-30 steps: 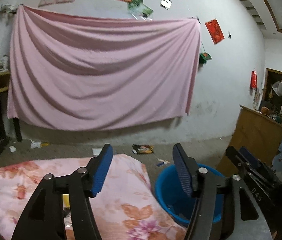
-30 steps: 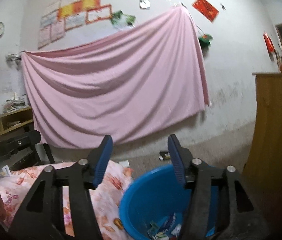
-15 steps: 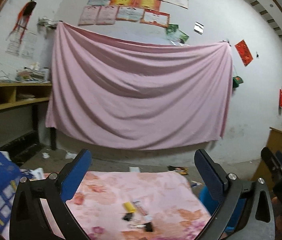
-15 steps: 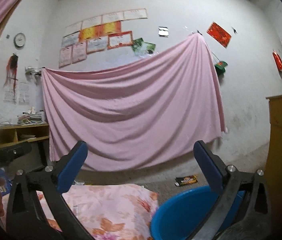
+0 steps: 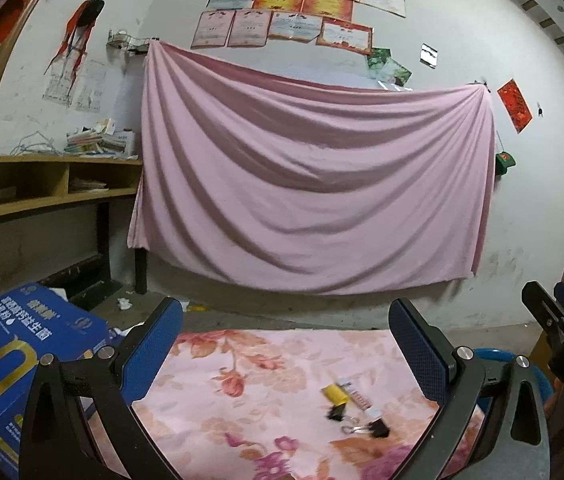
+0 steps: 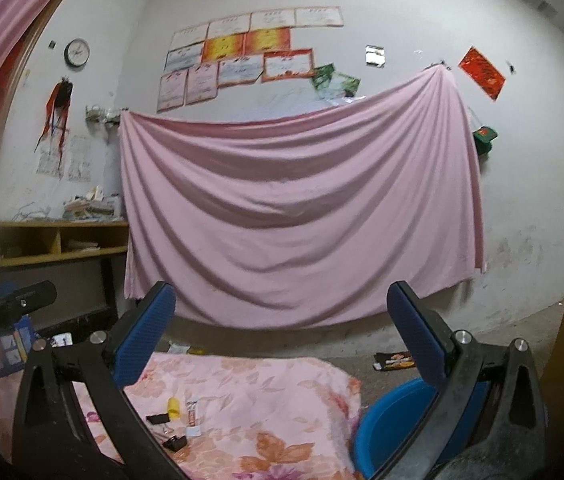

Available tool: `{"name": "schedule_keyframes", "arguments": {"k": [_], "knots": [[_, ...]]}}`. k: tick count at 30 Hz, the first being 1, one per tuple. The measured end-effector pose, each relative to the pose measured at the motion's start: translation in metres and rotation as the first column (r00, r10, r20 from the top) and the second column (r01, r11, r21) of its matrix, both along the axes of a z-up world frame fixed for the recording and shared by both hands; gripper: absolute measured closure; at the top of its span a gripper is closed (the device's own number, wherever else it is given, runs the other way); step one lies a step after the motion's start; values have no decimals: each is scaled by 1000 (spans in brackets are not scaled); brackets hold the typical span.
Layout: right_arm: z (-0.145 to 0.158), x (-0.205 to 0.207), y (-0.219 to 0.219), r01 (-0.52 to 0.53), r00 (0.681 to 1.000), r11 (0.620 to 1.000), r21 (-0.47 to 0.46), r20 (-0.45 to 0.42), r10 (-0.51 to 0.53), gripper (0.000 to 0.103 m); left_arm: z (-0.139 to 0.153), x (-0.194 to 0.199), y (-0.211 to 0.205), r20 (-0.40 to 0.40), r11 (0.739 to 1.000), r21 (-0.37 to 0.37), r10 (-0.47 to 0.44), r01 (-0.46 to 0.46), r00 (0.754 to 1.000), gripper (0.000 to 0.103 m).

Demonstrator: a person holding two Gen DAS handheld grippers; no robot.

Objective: Collect trash
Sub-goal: 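Move both tools back over the bed toward the binder clips, then grasp a black binder clip with the left tool while the right tool grasps another clip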

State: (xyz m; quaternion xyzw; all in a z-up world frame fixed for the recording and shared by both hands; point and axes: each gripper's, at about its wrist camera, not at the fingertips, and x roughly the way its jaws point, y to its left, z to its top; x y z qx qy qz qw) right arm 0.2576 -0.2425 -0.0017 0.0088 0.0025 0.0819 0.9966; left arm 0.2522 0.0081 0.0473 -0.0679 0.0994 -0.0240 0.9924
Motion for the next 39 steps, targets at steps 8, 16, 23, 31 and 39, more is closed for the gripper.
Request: {"name": "schedule_keyframes", "arguments": {"k": [8, 16, 23, 31, 39], "knots": [[-11, 19, 12, -46, 990, 998, -39, -139, 40, 0, -15, 11, 18, -108, 999, -38, -16, 12, 994, 2], [-26, 42, 21, -127, 942, 991, -43, -317, 107, 0, -25, 22, 26, -227, 999, -28, -21, 15, 974, 2], [-44, 63, 36, -213, 861, 975, -58, -484, 159, 7, -38, 40, 21, -328, 998, -10, -66, 67, 942, 4], [-67, 82, 56, -323, 738, 944, -59, -640, 213, 24, -60, 66, 17, -459, 990, -45, -139, 134, 878, 29], [-93, 101, 73, -428, 582, 904, -3, -766, 273, 30, -74, 84, 12, -537, 983, -78, -184, 169, 823, 49]]}}
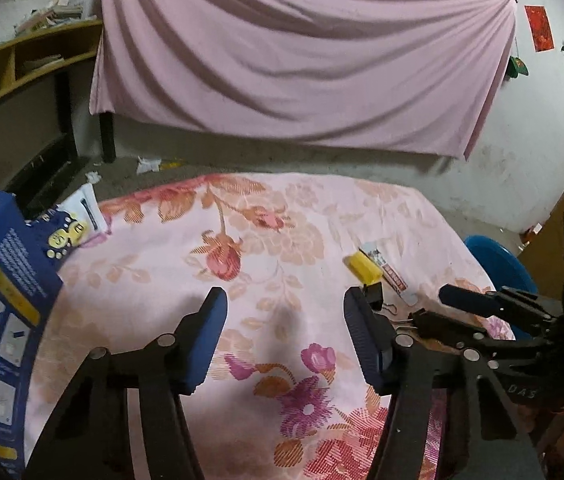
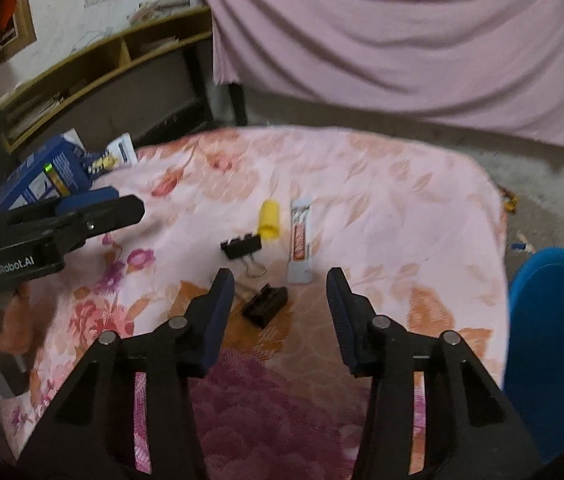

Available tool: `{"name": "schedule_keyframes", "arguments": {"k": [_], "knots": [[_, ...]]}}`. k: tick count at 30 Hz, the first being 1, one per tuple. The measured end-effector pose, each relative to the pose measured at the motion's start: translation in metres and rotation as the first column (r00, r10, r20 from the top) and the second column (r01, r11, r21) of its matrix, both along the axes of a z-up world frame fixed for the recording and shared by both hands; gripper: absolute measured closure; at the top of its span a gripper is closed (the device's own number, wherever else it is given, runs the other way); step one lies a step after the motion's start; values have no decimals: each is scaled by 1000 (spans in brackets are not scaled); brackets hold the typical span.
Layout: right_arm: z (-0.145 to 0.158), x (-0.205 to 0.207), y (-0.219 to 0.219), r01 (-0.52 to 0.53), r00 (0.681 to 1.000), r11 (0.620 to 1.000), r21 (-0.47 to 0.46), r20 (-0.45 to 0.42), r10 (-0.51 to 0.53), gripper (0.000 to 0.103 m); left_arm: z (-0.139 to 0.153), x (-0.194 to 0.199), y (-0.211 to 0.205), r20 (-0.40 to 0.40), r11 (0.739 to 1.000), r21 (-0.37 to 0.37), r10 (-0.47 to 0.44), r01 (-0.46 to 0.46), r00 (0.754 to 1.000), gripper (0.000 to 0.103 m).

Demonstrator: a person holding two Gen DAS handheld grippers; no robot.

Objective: Collect trash
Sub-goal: 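Grasp a black binder clip with the left tool while the right tool grasps another clip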

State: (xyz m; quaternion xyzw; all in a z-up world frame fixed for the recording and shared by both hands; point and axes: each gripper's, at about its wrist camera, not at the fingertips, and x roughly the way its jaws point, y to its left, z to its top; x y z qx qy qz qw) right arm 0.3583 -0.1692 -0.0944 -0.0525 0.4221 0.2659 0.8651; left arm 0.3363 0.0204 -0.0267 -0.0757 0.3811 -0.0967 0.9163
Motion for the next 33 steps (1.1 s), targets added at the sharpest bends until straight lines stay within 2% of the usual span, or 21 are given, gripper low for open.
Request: {"name": "schedule_keyframes", "arguments": {"k": [5, 9, 14, 28, 33], "knots": [[-8, 4, 3, -10, 999, 1000, -13, -49, 10, 33, -7, 9, -1, -45, 999, -28, -33, 32, 998, 53], [-8, 5, 2, -6, 998, 1000, -11, -57, 6, 48, -13, 19, -7, -82, 995, -66, -81, 76, 993, 54], [-8, 5, 4, -5, 998, 1000, -18, -57, 4, 49, -11, 21, -14, -96, 989, -88, -128, 119, 987, 54], [-1, 0, -28, 73, 996, 997, 8, -49, -72, 49, -20, 44, -52, -133, 971, -31, -240, 238, 962, 58], [-1, -1, -25, 67, 997, 998, -11, -48, -67, 49, -21, 49, -59, -145, 962, -56, -273, 268, 951, 58]]}}
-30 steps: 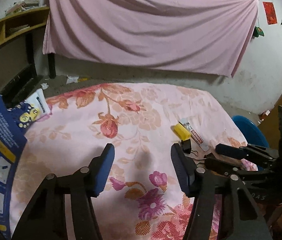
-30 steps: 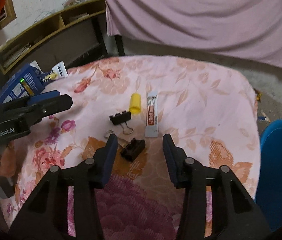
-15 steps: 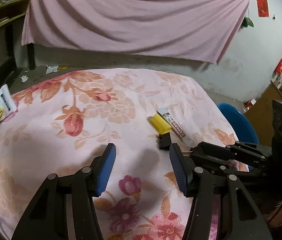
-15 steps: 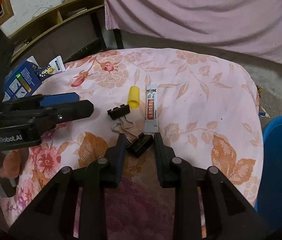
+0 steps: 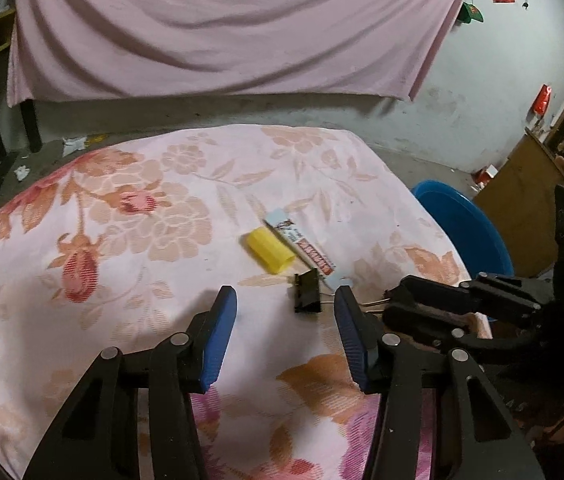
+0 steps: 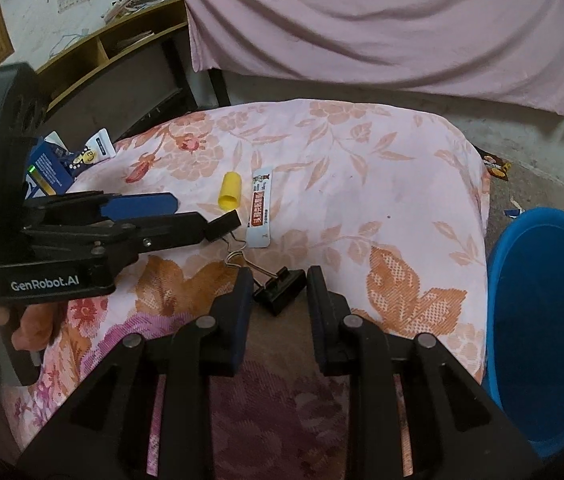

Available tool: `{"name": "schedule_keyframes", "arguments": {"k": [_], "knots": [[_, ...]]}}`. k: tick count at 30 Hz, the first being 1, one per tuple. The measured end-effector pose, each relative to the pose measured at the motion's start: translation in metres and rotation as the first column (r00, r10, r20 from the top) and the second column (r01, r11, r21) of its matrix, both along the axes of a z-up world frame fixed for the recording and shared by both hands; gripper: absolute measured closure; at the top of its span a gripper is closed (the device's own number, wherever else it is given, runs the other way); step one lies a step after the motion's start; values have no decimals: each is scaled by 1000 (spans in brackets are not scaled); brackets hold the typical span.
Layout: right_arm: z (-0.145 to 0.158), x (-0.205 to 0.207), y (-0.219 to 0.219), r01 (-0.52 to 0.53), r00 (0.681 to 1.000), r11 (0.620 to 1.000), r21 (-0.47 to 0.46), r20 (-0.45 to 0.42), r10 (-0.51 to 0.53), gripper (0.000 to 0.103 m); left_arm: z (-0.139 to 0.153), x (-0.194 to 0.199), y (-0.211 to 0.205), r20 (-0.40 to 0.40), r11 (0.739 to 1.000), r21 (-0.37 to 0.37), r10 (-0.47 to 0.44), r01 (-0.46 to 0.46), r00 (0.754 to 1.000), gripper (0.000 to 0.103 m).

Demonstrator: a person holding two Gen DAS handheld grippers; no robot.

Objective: Collect trash
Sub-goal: 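Grasp a black binder clip with the left tool while the right tool grasps another clip, then carry both black binder clips over the blue basin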

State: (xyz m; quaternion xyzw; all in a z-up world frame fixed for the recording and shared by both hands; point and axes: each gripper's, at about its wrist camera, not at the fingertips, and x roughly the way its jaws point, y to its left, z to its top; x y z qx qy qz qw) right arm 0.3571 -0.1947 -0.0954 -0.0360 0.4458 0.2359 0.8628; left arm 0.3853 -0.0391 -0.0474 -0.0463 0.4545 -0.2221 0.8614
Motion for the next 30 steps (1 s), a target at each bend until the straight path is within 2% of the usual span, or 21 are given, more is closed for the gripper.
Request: {"name": "schedule_keyframes", "arguments": {"k": [5, 7, 9, 14, 18, 25, 28, 30], "knots": [[0, -2, 0, -7, 1000, 1000, -22, 4, 7, 49, -1, 5, -11, -13, 999, 29, -18, 18, 1000, 59], [0, -3, -2, -9, 1000, 1000, -23, 3, 9, 49, -3, 7, -18, -13, 998, 66, -19, 20, 1000, 69], [0, -3, -4, -8, 1000, 1000, -20, 0, 8, 49, -5, 10, -25, -12, 996, 91, -23, 24, 1000, 72], [0, -3, -5, -11, 1000, 1000, -24, -2, 11, 49, -9, 13, -33, -13, 991, 125, -47, 48, 999, 90], [1, -6, -6, -16, 1000, 999, -36, 5, 17, 49, -11, 14, -35, -7, 988, 142, -61, 61, 998, 90], [7, -13, -24, 14, 1000, 1000, 19, 28, -14, 49, -7, 4, -27, 7, 995, 92, -44, 43, 999, 90], [16, -19, -35, 34, 997, 997, 71, 73, -39, 49, 0, -6, -25, 38, 998, 60, -32, 29, 999, 90], [22, -25, -42, 57, 991, 994, 88, 115, -67, 49, 8, -14, -23, 86, 999, 37, -14, 11, 996, 90]]}}
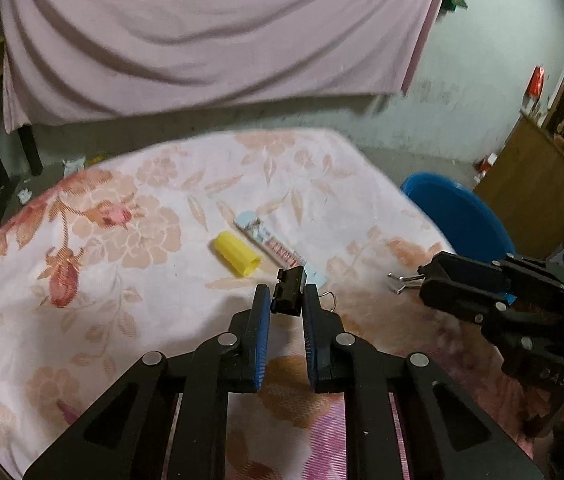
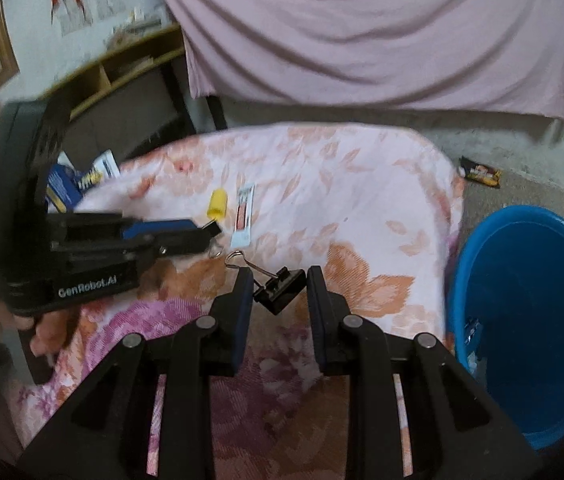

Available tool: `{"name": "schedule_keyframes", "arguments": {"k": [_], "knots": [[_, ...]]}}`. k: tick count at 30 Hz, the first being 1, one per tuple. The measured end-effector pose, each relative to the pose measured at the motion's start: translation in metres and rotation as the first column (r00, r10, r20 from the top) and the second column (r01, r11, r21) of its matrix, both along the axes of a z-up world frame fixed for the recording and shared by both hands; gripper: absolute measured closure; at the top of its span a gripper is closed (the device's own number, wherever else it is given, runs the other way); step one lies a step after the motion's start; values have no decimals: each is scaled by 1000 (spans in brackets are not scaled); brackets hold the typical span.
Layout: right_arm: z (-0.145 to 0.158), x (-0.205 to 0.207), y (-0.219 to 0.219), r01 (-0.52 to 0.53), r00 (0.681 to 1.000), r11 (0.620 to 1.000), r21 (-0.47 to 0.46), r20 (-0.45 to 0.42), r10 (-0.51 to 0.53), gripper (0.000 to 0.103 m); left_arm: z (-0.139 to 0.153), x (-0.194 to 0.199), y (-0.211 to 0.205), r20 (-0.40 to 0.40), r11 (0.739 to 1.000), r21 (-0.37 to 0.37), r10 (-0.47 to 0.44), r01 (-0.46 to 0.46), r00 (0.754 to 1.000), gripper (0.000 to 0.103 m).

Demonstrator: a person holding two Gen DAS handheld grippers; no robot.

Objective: Collect trash
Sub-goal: 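Carry both black binder clips over the blue basin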

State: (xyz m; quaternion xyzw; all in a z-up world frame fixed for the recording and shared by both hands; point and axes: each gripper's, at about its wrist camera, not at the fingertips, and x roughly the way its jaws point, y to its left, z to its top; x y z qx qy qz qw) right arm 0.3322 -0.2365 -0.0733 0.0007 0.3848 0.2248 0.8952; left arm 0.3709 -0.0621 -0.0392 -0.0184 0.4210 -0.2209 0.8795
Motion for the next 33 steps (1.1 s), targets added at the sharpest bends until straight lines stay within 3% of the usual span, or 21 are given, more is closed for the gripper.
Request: {"name": "schedule_keyframes", "arguments": {"k": [4, 8, 13, 18, 24, 27, 30, 33], "knots": [[13, -12, -13, 56, 994, 998, 37, 95, -59, 49, 21, -14, -4, 104, 998, -57, 35, -29, 994, 90], [28, -27, -30, 141, 961, 990, 20, 239, -142, 49, 44, -27, -19, 208, 994, -104, 34, -13, 977, 90], [43, -47, -50, 283, 873, 959, -15, 418, -251, 49, 71, -41, -50, 343, 991, -122, 0, 45, 939, 90], [54, -64, -85, 407, 777, 912, 54, 504, -377, 49, 90, -51, -86, 436, 985, -131, -42, 110, 899, 90], [68, -92, -121, 527, 627, 833, 165, 586, -513, 49, 102, -57, -130, 508, 976, -129, -89, 178, 857, 90], [71, -101, -139, 570, 577, 795, 209, 587, -568, 49, 104, -58, -153, 527, 971, -118, -117, 208, 842, 90], [72, -107, -156, 600, 549, 764, 239, 571, -610, 49, 102, -58, -175, 533, 966, -104, -145, 235, 833, 90], [72, -109, -171, 627, 543, 735, 256, 533, -649, 49, 98, -53, -197, 519, 961, -92, -178, 262, 836, 90]]}}
